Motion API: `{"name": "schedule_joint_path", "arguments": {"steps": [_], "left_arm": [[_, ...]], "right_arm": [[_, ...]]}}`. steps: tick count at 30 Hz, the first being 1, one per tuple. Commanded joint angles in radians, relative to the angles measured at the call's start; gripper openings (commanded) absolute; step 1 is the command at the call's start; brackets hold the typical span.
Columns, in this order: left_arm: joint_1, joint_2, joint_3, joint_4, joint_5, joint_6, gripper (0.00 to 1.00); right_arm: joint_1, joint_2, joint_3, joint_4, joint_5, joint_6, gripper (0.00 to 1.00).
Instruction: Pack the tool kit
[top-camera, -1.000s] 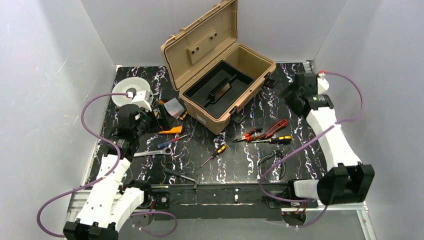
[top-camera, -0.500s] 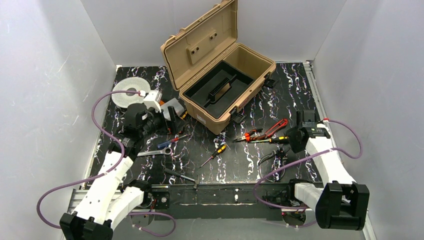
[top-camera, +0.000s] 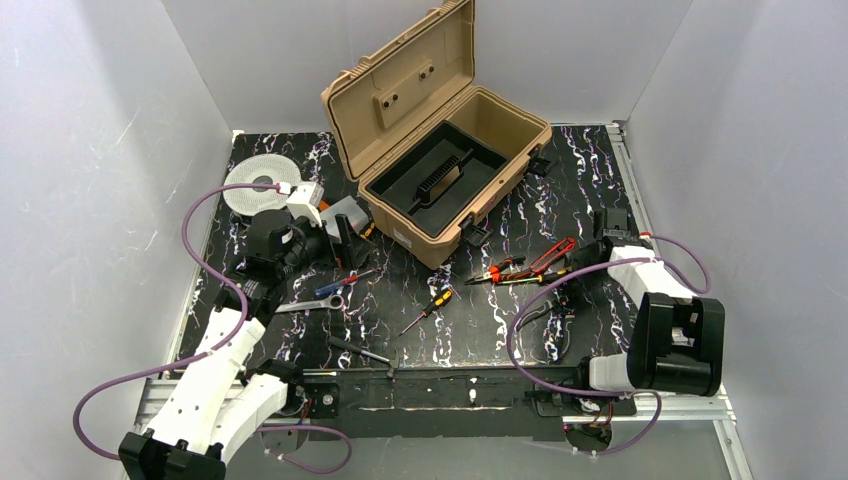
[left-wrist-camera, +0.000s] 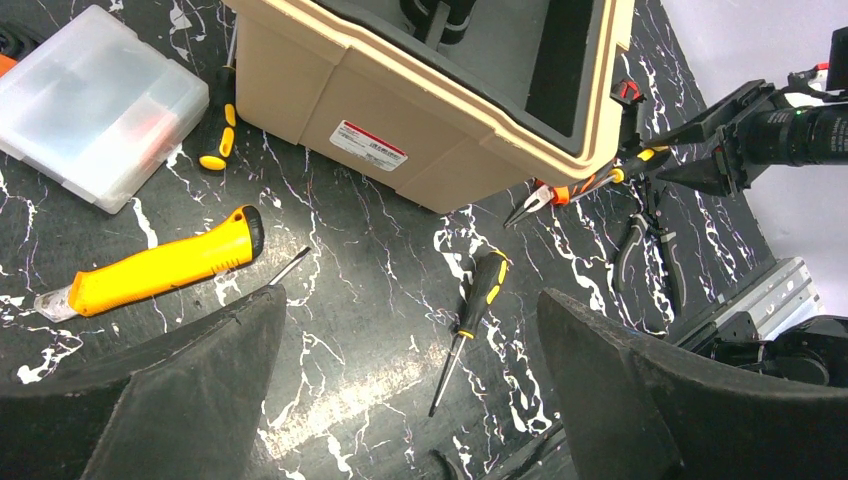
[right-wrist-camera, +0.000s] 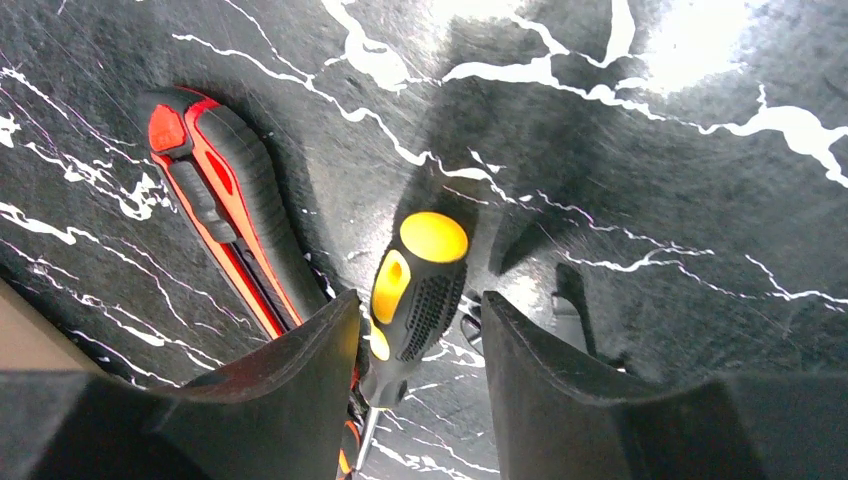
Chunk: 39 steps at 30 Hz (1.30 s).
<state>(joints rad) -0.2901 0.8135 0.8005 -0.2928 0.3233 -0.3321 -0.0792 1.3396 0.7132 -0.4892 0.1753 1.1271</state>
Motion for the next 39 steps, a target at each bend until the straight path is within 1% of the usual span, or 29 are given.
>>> {"name": "schedule_joint_path", "arguments": {"steps": [1,3,6,8,9,13,14,15,17,18,19,23,27,31,35,39], "left_arm": [[-0.001,-0.014,-0.001,0.002,0.014,0.018,0.96],[-0.001,-0.014,-0.001,0.001,0.014,0.018,0.96],[-0.002,-0.018,0.000,-0.002,0.013,0.020,0.96],[-0.001,-0.020,-0.001,-0.004,0.009,0.022,0.96],[-0.002,-0.021,0.000,-0.005,0.008,0.021,0.96],[-0.001,-0.023,0.000,-0.006,0.009,0.023,0.97],[-0.002,-0.023,0.000,-0.005,0.008,0.023,0.96],[-0.001,-0.022,0.000,-0.005,0.007,0.022,0.96],[-0.001,-0.021,0.000,-0.005,0.009,0.022,0.96],[-0.002,-0.022,-0.001,-0.004,0.011,0.021,0.96],[-0.001,-0.021,0.000,-0.003,0.011,0.021,0.96],[-0.002,-0.020,0.000,-0.001,0.008,0.020,0.96],[-0.001,-0.015,-0.001,0.003,0.013,0.020,0.96],[-0.002,-0.017,-0.002,0.006,0.015,0.021,0.96],[-0.001,-0.014,-0.005,0.009,0.019,0.022,0.96],[-0.001,-0.002,0.001,0.006,0.045,0.030,0.96]], "right_arm": [[-0.012,0.046,0.053,0.053,-0.001,0.013,0.55],[-0.018,0.068,0.061,0.054,-0.002,0.011,0.55],[-0.031,0.086,0.058,0.062,-0.007,0.011,0.51],[-0.043,0.082,0.050,0.067,-0.008,0.011,0.34],[-0.052,0.076,0.049,0.067,-0.008,0.007,0.28],[-0.062,0.000,0.069,0.029,0.033,-0.041,0.24],[-0.063,-0.029,0.076,0.024,0.044,-0.057,0.18],[-0.062,-0.062,0.083,0.024,0.054,-0.078,0.17],[-0.062,-0.132,0.099,0.035,0.062,-0.130,0.08],[-0.062,-0.171,0.108,0.042,0.066,-0.156,0.07],[-0.062,-0.210,0.117,0.052,0.070,-0.182,0.01],[-0.061,-0.333,0.166,0.147,0.061,-0.287,0.01],[-0.057,-0.376,0.234,0.283,0.039,-0.364,0.01],[-0.054,-0.350,0.332,0.379,0.082,-0.421,0.01],[-0.049,-0.288,0.396,0.558,0.040,-0.453,0.01],[-0.014,-0.172,0.503,0.646,-0.002,-0.498,0.01]]}}
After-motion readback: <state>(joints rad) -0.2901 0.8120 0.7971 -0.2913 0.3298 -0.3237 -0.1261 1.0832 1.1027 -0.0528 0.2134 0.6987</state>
